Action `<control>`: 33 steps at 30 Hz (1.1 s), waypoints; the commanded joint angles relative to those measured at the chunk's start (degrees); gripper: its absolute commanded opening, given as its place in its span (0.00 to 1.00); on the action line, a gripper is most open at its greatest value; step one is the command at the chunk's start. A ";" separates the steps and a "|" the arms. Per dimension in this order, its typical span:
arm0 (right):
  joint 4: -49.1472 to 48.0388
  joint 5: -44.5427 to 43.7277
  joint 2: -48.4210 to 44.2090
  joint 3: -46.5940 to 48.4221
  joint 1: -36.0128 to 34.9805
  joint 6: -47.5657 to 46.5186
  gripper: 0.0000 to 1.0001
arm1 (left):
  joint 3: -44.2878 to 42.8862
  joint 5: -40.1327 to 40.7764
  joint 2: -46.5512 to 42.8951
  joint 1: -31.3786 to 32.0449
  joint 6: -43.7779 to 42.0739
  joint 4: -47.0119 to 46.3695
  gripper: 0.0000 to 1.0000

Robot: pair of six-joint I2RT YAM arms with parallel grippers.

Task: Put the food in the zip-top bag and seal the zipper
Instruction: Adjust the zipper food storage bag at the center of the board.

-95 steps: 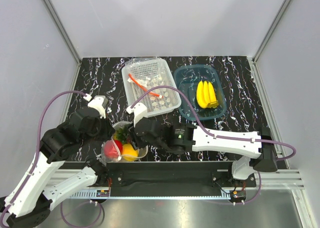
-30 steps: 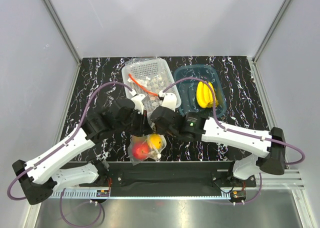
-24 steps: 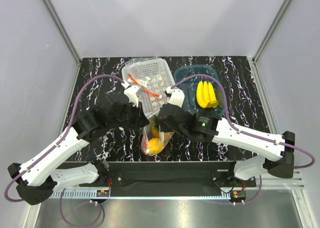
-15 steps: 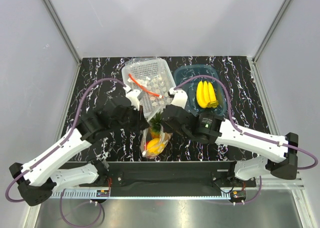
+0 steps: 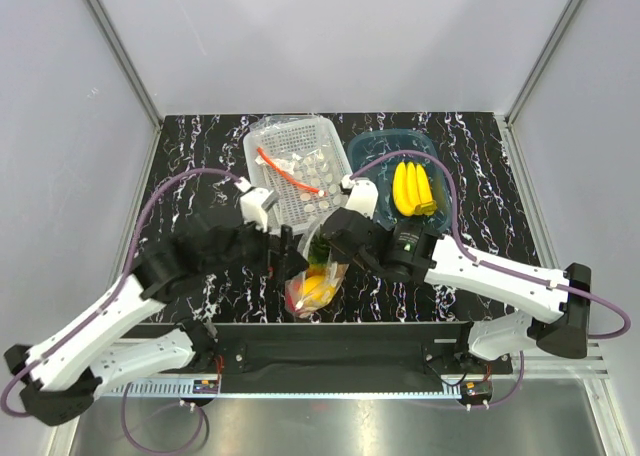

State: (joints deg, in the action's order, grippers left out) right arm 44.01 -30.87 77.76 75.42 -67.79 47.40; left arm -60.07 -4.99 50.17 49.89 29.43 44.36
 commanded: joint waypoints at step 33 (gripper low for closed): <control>9.69 -10.26 -9.72 -1.85 5.83 7.36 0.00 | 32.80 44.46 -21.42 33.26 -14.40 -37.22 0.87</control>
State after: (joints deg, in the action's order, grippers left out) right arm 55.27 -38.41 69.49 74.28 -62.39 54.39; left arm -31.00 27.11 32.08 82.91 15.16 14.09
